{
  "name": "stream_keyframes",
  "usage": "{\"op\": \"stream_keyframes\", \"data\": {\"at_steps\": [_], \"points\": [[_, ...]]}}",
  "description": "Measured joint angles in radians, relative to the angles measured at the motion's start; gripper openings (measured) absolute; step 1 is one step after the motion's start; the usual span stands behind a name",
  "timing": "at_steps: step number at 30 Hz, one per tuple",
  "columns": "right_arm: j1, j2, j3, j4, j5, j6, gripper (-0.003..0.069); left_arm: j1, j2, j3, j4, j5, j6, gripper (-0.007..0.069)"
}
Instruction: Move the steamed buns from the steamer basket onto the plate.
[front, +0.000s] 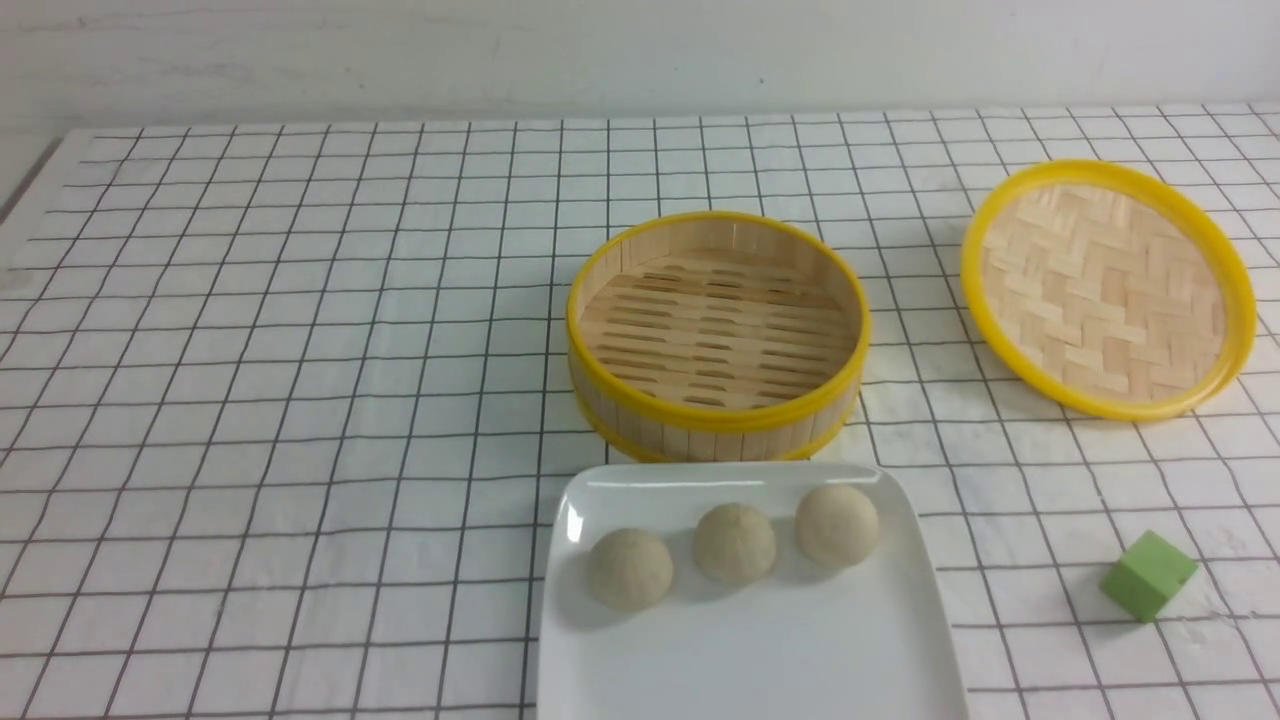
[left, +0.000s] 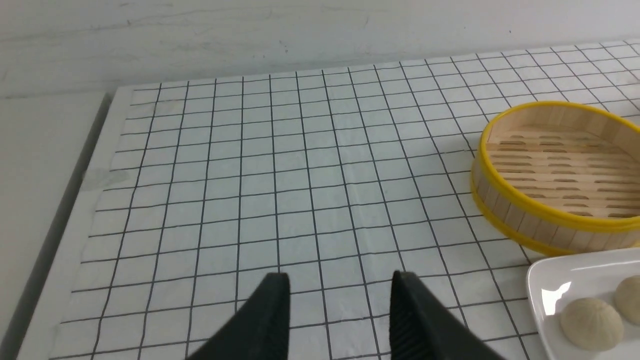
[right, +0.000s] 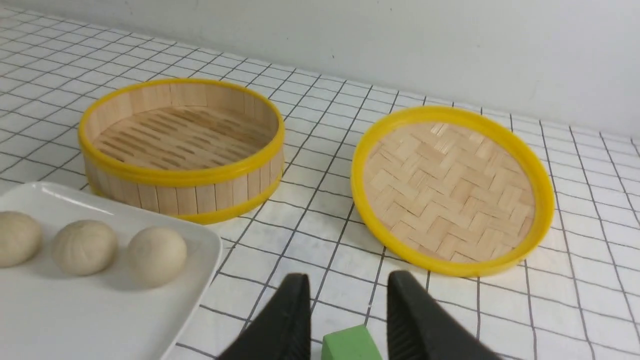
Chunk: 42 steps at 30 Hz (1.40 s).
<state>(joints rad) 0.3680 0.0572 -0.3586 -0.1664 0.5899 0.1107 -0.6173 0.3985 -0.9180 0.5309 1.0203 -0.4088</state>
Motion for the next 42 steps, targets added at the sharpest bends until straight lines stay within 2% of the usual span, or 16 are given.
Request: {"op": "stream_keyframes", "data": {"at_steps": [8,21,34,42], "points": [[0.000,0.000,0.000,0.000,0.093,0.053,0.0243,0.000,0.000,0.009,0.001,-0.099,-0.002,0.0302],[0.000,0.000,0.000,0.000,0.099,0.056,0.0243,0.000,0.000,0.009,0.001,-0.134,-0.035,0.0302],[0.000,0.000,0.222,0.081,-0.069,0.056,0.0243,0.000,0.000,0.009,-0.012,-0.156,-0.054,0.0293],[0.000,-0.003,0.364,-0.040,-0.117,0.046,0.0243,0.000,0.000,0.009,-0.014,-0.187,-0.055,0.0265]]}}
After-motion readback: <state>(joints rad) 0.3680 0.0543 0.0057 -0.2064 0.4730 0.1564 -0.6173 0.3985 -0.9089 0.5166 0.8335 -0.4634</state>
